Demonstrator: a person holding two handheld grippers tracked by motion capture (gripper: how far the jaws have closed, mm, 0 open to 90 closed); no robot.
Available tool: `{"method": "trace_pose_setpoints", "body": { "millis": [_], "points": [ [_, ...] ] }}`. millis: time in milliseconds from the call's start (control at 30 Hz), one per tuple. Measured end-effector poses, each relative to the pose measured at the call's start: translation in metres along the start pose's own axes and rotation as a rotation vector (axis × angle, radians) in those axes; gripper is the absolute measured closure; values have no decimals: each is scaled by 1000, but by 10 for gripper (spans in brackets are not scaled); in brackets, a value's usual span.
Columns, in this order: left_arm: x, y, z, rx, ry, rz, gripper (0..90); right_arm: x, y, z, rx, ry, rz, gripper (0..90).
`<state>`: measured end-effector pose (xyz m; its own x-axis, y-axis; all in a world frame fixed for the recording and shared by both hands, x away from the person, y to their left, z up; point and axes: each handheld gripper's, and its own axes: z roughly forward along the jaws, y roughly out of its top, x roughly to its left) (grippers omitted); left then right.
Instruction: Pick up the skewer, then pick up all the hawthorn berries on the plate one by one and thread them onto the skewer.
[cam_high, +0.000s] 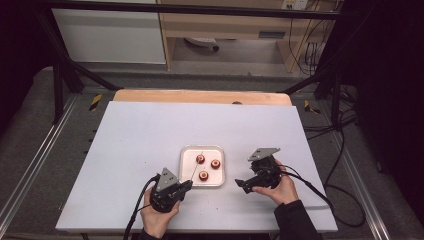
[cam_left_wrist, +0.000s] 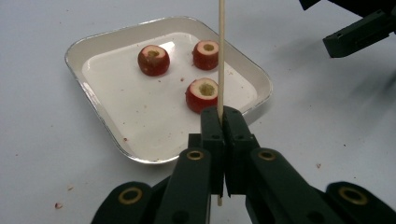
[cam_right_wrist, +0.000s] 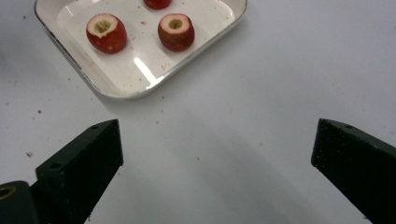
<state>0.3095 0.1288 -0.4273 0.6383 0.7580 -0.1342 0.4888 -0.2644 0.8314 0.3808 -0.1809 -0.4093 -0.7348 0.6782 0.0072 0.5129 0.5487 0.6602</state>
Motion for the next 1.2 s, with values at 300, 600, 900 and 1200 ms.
{"method": "trace_pose_setpoints", "body": {
  "millis": [300,600,900,1200],
  "points": [
    [2,-6,1,-23,-10,-9,885,7,28,11,43,11,-46,22],
    [4,-9,1,-27,-25,-11,885,10,53,19,62,26,-82,36],
    [7,-13,1,-21,-31,-14,884,8,76,36,115,76,-93,67],
    [8,-16,2,-11,-35,-13,884,11,97,64,203,142,-140,203]
  ]
}}
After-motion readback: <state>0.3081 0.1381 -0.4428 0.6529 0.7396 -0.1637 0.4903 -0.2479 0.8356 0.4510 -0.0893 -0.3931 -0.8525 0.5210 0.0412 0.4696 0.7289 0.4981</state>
